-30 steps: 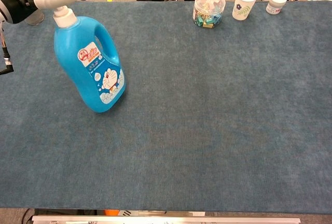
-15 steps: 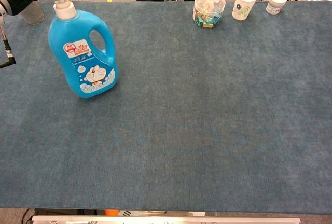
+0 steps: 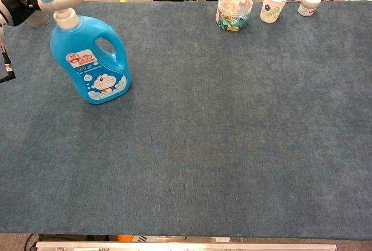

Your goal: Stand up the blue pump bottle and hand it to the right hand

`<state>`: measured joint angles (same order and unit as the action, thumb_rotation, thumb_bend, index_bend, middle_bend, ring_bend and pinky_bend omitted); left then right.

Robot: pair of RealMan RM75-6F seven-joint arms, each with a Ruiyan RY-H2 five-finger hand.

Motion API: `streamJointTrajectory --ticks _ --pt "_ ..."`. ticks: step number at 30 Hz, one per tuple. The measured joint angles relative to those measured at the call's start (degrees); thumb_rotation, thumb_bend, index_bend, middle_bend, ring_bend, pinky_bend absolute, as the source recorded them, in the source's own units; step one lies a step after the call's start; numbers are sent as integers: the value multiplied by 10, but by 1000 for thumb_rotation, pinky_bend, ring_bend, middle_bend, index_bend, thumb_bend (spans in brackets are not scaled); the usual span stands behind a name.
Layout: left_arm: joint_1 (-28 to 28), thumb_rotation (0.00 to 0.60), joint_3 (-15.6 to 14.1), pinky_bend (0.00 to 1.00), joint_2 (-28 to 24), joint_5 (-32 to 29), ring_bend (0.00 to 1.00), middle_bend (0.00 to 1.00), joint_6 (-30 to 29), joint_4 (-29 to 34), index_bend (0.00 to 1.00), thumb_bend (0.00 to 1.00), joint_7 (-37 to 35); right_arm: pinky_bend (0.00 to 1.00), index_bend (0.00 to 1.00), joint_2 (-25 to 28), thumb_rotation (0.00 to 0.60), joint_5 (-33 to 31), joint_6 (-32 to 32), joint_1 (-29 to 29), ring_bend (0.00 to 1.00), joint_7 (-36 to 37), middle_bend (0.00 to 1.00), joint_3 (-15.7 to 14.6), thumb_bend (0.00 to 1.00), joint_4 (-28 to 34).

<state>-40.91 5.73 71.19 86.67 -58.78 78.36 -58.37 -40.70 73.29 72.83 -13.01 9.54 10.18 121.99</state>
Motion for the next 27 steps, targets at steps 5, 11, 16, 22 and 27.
streamJointTrajectory --ticks 5,11,16,22,27 --pt "-5 362 -5 144 -4 7 0 0 13 4 0 258 2 267 254 -1 600 -1 1 0 207 2 304 0 195 -1" --pt "-8 351 -11 128 -14 12 0 0 21 15 0 258 3 267 254 -1 600 0 0 1 207 5 305 0 195 -4" --pt "-9 298 -16 122 -30 15 0 0 29 32 0 246 3 267 254 -2 600 2 0 1 207 9 305 0 195 -6" --pt "-11 376 -28 121 -53 26 0 0 41 55 0 246 9 267 254 -4 600 6 -2 1 207 12 305 -2 195 -8" --pt "-11 600 -36 121 -67 35 0 0 44 65 0 246 6 267 254 -5 600 7 -2 2 207 14 305 -2 196 -10"
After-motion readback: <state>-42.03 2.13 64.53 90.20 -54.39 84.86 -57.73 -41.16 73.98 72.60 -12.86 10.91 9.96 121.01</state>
